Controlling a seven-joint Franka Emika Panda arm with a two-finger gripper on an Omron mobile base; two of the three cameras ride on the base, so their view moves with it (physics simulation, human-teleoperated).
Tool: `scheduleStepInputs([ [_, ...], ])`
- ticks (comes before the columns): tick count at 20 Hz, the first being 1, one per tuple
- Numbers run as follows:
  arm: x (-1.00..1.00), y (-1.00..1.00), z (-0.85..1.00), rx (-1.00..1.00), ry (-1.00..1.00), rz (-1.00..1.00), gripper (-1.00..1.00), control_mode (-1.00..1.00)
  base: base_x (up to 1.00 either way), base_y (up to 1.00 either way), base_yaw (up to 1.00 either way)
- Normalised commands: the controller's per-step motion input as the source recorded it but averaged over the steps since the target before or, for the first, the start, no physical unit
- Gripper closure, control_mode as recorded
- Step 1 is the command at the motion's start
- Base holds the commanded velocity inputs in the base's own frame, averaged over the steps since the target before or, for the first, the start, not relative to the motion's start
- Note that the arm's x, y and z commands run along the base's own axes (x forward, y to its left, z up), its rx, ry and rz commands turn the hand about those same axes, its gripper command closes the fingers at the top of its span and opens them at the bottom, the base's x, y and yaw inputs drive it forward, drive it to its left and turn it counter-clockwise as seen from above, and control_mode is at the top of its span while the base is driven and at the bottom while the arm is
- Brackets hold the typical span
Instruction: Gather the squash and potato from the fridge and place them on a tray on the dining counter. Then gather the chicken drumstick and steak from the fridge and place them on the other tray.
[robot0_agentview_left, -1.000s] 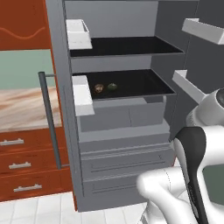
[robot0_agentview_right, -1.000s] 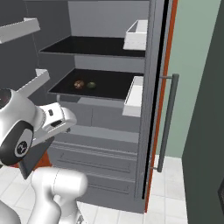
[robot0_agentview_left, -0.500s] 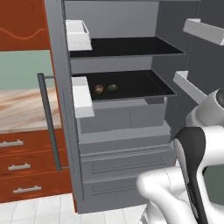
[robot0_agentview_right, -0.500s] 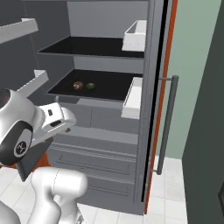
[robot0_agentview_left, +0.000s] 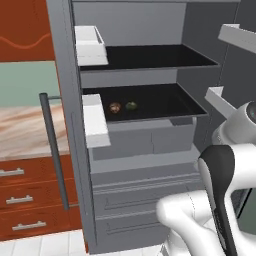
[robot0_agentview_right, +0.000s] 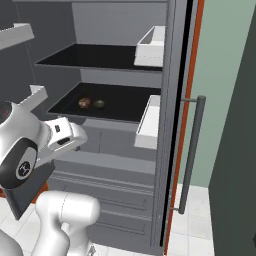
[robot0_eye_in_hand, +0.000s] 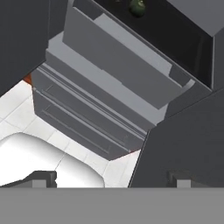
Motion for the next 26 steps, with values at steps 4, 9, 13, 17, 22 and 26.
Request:
scheduleStepInputs([
  [4,0.00,0.00,0.00,0.00,0.00,0.00,-1.00,1.00,0.40,0.00,0.00],
  [9,0.00,0.00,0.00,0.00,0.00,0.00,-1.00,1.00,0.36,0.00,0.00],
  [13,0.00,0.00,0.00,0.00,0.00,0.00,-1.00,1.00,0.16,0.00,0.00],
  [17,0.00,0.00,0.00,0.00,0.00,0.00,-1.00,1.00,0.21,0.00,0.00],
  [22,0.03,0.00,0.01,0.01,0.00,0.00,-1.00,-1.00,0.07,0.00,0.00],
  [26,0.11,0.15,0.04,0.10,0.00,0.00,-1.00,-1.00,0.00,0.00,0.00],
])
